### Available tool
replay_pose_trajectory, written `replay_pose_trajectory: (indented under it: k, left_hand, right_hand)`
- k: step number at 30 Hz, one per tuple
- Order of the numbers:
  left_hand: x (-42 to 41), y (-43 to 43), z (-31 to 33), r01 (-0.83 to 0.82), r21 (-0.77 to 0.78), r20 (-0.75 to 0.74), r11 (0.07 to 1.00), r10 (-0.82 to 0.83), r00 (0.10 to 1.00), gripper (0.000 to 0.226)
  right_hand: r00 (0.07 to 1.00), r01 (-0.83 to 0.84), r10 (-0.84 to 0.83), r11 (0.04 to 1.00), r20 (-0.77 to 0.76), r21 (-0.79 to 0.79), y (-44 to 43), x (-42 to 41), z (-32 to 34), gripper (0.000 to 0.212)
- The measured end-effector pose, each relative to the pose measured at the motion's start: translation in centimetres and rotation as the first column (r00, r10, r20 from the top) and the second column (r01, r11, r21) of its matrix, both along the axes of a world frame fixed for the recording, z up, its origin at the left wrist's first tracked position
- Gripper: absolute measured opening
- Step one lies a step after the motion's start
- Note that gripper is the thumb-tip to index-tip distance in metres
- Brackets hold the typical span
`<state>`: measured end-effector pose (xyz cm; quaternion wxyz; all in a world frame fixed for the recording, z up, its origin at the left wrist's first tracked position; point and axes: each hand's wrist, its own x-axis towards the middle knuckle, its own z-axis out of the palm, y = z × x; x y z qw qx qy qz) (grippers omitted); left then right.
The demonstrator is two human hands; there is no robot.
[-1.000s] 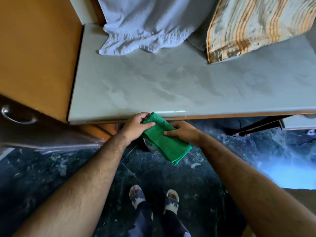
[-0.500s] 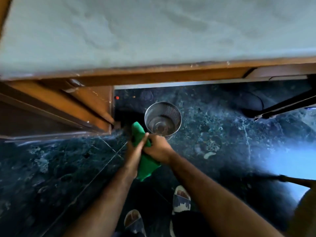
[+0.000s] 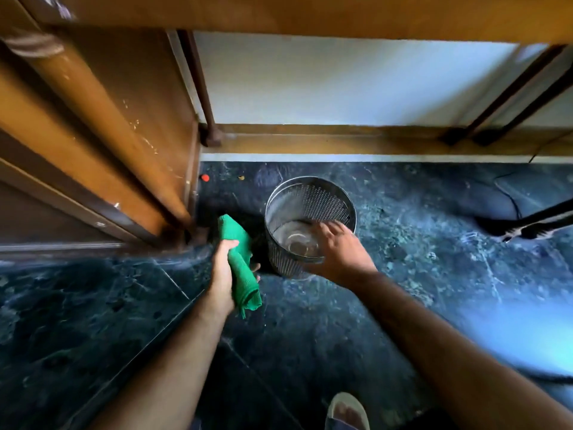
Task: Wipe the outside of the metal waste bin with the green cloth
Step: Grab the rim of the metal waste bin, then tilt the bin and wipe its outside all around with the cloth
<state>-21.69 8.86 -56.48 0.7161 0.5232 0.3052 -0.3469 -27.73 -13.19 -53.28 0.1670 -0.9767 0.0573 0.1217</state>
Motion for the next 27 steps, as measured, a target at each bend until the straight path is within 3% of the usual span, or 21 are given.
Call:
replay_pose_trajectory:
  k: [2,5,10,13,15,18,21,22,24,27]
  left_hand:
    - [0.5,-0.2,-1.5,-0.015,0.013,0.010,1.000,0.015,1.000,0.063]
    - [0.7,-0.6,-3.4,-0.008,0.044,0.031,0.999,0.006,0.999,0.069]
    - [0.6,-1.3,-4.3,-0.020,0.130,0.113,0.991,0.005,0.994,0.066]
    - [1.2,-2.4,-3.4,-0.057,0.247,0.335,0.967,-0.030,0.942,0.061]
    - [1.8,-3.0,-2.2,-0.077,0.367,0.558,0.927,-0.153,0.816,0.059]
    - [2.3,-4.2,-0.4,-0.180,0.584,0.765,0.792,-0.463,0.447,0.059]
    - [2.2,-5.7,0.3,-0.289,0.762,0.628,0.579,-0.769,0.117,0.063]
    - [2.1,-6.2,0.1,-0.316,0.810,0.537,0.494,-0.841,0.064,0.063]
    - [2.3,-6.5,-0.4,-0.337,0.865,0.408,0.372,-0.912,0.042,0.058]
    - [3.7,-6.5,-1.4,-0.331,0.879,0.407,0.342,-0.901,0.151,0.053]
  right_hand:
    - [0.990,-0.082,0.063,0.987,-0.129,-0.141,-0.9,-0.3,-1.9,0.075]
    - [0.996,-0.088,0.078,0.969,-0.053,-0.229,-1.2,-0.3,-3.2,0.018]
    - [0.998,-0.063,0.059,0.975,-0.023,-0.212,-1.1,0.5,-3.5,0.012]
    - [0.999,-0.045,0.046,0.983,-0.003,-0.180,-0.8,1.5,-2.9,0.019]
    - [0.999,-0.018,0.025,0.991,0.047,-0.136,-0.5,2.3,-2.3,0.024]
    - [0.995,0.009,0.000,0.996,0.103,-0.085,-0.1,3.4,-1.6,0.027]
    - [0.990,0.035,-0.027,0.998,0.140,-0.053,0.3,4.0,-1.3,0.029]
    - [0.988,0.039,-0.033,0.999,0.149,-0.036,0.4,4.1,-1.3,0.031]
    - [0.988,0.039,-0.036,0.999,0.152,-0.018,0.4,4.0,-1.4,0.036]
    - [0.989,0.062,-0.062,0.998,0.135,0.007,0.4,3.7,-1.5,0.033]
